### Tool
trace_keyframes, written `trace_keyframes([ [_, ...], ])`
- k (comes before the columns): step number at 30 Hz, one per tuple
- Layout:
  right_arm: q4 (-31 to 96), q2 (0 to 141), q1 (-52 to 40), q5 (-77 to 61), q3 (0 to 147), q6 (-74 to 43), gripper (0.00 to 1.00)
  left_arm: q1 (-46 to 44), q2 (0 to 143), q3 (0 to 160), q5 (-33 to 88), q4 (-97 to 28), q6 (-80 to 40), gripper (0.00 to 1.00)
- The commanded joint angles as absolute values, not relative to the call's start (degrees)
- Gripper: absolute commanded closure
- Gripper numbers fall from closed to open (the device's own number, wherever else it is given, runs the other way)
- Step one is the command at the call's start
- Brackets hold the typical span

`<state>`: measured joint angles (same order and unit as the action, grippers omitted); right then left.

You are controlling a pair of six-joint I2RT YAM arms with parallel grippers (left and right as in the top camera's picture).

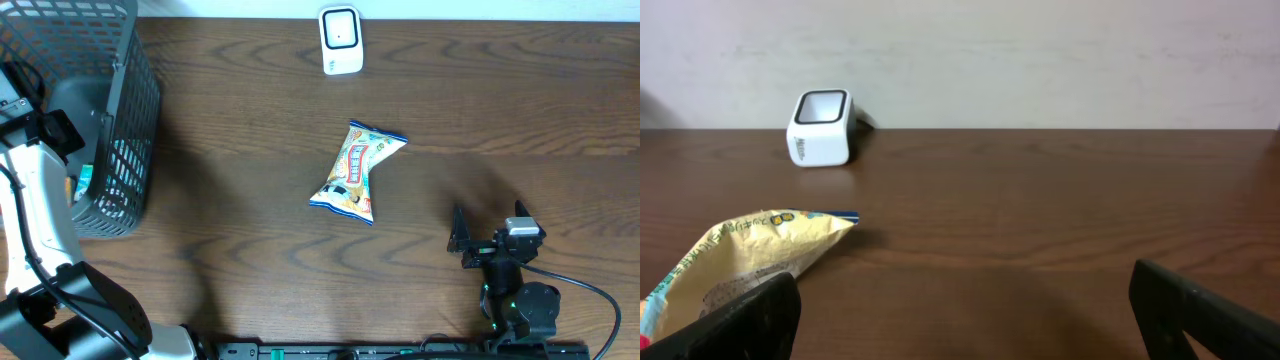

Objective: Scan the item barcode

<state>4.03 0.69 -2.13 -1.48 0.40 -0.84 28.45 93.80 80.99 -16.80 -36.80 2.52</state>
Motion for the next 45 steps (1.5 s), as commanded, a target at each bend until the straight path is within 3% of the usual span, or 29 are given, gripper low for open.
trace_keyframes([
  [1, 4.3, 0.4, -2.3, -1.2, 0.3, -1.4, 0.01, 28.7, 94.4, 80.7, -17.0, -36.6, 1.6, 0.23],
  [26, 4.3, 0.4, -2.3, -1.2, 0.3, -1.4, 0.01, 28.7, 94.4, 80.7, -17.0, -34.4, 1.8, 0.22],
  [35, 4.3, 0.4, -2.3, -1.2, 0.3, -1.4, 0.01, 30.3, 94.9, 80.7, -16.9, -36.8, -6.5, 0.22],
  [45, 4.3, 0.4, -2.3, -1.2, 0.3, -1.4, 0.01, 34.0, 102.2, 80.7, -13.4, -41.0, -2.5, 0.22],
])
